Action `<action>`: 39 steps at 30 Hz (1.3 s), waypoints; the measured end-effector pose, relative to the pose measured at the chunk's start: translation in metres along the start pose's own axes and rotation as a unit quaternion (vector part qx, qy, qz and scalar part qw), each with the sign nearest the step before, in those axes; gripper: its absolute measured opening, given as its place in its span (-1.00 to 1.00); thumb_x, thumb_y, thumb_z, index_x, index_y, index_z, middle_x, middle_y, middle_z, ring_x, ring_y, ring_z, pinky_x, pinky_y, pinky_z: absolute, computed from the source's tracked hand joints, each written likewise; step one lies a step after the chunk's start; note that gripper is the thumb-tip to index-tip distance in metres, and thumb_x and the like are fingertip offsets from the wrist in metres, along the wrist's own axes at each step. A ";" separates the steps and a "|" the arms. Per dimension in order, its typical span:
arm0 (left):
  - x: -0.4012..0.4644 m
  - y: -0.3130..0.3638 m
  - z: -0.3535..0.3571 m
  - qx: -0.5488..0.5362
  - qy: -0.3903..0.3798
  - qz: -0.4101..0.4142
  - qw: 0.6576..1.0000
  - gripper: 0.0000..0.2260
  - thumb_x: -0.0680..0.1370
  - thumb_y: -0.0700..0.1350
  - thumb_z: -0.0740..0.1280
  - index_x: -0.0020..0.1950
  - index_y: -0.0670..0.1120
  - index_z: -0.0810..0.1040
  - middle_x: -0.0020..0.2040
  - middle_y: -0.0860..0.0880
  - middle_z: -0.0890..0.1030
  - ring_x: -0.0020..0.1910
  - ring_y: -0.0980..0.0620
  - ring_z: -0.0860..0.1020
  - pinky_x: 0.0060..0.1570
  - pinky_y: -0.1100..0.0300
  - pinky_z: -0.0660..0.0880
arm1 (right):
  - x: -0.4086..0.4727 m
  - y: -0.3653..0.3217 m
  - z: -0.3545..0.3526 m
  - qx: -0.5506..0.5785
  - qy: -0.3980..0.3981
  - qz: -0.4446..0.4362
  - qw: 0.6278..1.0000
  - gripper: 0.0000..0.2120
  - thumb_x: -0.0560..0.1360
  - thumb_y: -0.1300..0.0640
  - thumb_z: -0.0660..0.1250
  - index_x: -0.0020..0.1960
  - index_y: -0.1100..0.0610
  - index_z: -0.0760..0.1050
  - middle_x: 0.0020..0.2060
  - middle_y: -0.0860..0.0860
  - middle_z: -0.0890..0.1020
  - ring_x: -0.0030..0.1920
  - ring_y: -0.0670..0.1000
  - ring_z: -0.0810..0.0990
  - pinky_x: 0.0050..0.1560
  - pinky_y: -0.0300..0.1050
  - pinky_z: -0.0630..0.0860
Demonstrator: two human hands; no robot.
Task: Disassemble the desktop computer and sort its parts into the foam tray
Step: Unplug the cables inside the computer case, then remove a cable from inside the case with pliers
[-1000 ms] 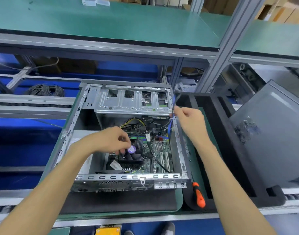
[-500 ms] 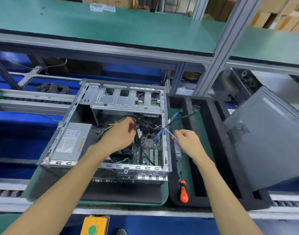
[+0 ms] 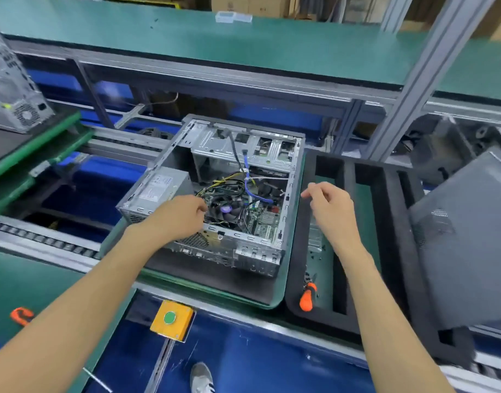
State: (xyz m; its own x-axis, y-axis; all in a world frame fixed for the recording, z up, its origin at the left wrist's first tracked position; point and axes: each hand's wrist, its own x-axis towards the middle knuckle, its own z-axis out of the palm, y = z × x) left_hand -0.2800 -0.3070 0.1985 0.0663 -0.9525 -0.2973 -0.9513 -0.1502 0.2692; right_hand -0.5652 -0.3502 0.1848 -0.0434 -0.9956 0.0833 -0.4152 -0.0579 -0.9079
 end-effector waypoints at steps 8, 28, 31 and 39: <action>-0.100 -0.068 -0.022 -0.222 0.136 0.009 0.966 -0.77 0.65 -0.13 0.23 0.10 0.15 0.61 0.09 0.26 0.60 0.05 0.33 0.53 0.04 0.32 0.39 | -0.042 -0.086 0.100 0.063 -0.168 -0.129 0.975 -0.72 0.65 -0.03 0.22 -0.15 -0.04 0.61 -0.51 -0.14 0.40 -0.48 -0.09 0.31 -0.45 -0.28 0.27; -0.386 -0.340 0.141 -0.403 0.252 -0.344 0.810 -0.74 0.55 -0.43 0.17 -0.02 -0.17 0.58 -0.19 -0.14 0.63 -0.21 -0.06 0.59 -0.25 0.22 0.52 | -0.342 -0.066 0.414 -0.150 -0.496 -0.162 0.840 -0.89 0.59 0.13 0.33 0.09 0.09 0.56 -0.41 -0.16 0.55 -0.25 -0.08 0.63 -0.26 -0.24 0.36; -0.400 -0.357 0.185 -0.411 0.225 -0.375 0.800 -0.77 0.56 -0.35 0.21 -0.04 -0.09 0.59 -0.19 -0.06 0.66 -0.23 -0.01 0.63 -0.21 0.12 0.56 | -0.366 -0.039 0.429 -0.224 -0.505 -0.140 0.822 -0.75 0.59 0.15 0.31 0.25 0.15 0.52 -0.01 0.06 0.65 0.09 0.14 0.62 0.05 -0.07 0.49; -0.366 -0.372 0.242 -0.408 0.193 -0.410 0.792 -0.83 0.54 -0.24 0.30 0.09 -0.08 0.58 -0.08 -0.03 0.64 -0.07 -0.04 0.60 -0.06 0.20 0.47 | -0.378 -0.010 0.456 -0.283 -0.468 -0.137 0.826 -0.55 0.56 0.21 0.35 0.41 0.24 0.36 0.32 0.21 0.45 0.36 0.20 0.40 0.34 -0.01 0.32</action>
State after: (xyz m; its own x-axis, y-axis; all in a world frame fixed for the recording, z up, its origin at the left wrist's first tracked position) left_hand -0.0237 0.1621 -0.0147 0.7986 -0.4319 -0.4192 -0.0389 -0.7321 0.6801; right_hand -0.1301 -0.0073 -0.0255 0.7339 -0.5876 -0.3406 -0.6630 -0.5108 -0.5473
